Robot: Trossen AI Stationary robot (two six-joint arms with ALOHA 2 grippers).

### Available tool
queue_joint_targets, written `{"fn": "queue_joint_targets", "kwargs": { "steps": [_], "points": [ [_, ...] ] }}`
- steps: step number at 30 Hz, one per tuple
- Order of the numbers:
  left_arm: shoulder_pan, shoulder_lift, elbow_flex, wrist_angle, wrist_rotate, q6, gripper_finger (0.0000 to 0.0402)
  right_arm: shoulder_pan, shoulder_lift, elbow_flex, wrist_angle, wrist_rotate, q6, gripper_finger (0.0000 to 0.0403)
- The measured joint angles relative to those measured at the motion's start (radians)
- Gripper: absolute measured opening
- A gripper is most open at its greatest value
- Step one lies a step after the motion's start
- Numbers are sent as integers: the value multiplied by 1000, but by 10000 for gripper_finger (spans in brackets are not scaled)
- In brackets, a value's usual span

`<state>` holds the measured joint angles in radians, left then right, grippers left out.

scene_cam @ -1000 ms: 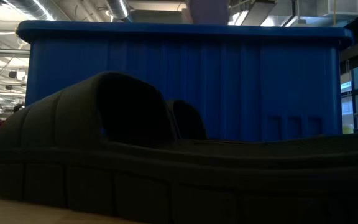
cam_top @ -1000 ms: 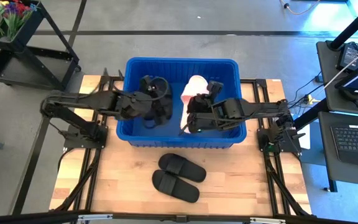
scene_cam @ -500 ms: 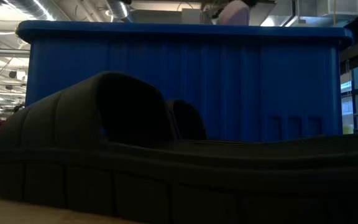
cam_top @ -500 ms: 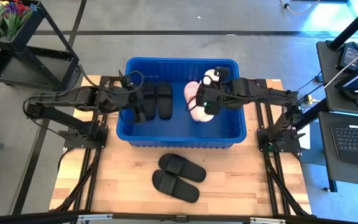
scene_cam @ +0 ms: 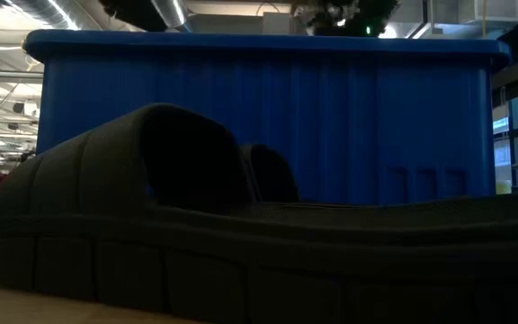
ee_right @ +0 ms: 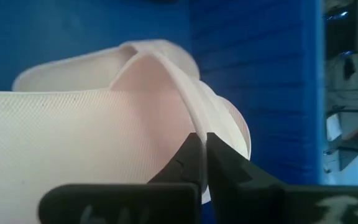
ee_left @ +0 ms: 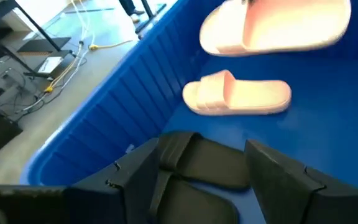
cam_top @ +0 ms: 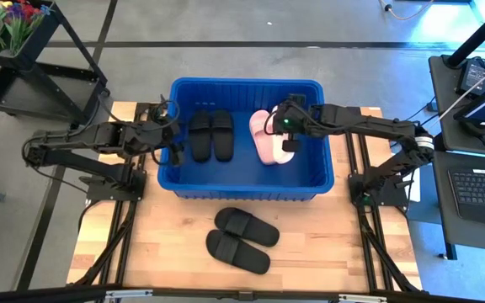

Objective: Pick and place slides into bin
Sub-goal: Put the pink slide into the blue bin

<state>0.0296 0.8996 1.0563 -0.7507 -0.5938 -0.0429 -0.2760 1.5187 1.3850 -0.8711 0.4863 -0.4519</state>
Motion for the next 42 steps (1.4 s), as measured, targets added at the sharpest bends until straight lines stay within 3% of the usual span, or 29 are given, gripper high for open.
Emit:
{"fn": "queue_joint_targets", "kwargs": {
  "steps": [13,24,38,42],
  "points": [
    [115,1,-1,2,0,53,228,-168,-2,-290,248,-119,-55,10],
    [203,1,-1,2,1,55,228,-199,-5,-430,315,-114,-73,10],
    [228,1,-1,3,11,55,228,-201,-2,-446,307,-111,-54,133],
    [228,1,-1,3,11,57,228,-201,-2,-446,307,-35,-47,170]
  ]
}}
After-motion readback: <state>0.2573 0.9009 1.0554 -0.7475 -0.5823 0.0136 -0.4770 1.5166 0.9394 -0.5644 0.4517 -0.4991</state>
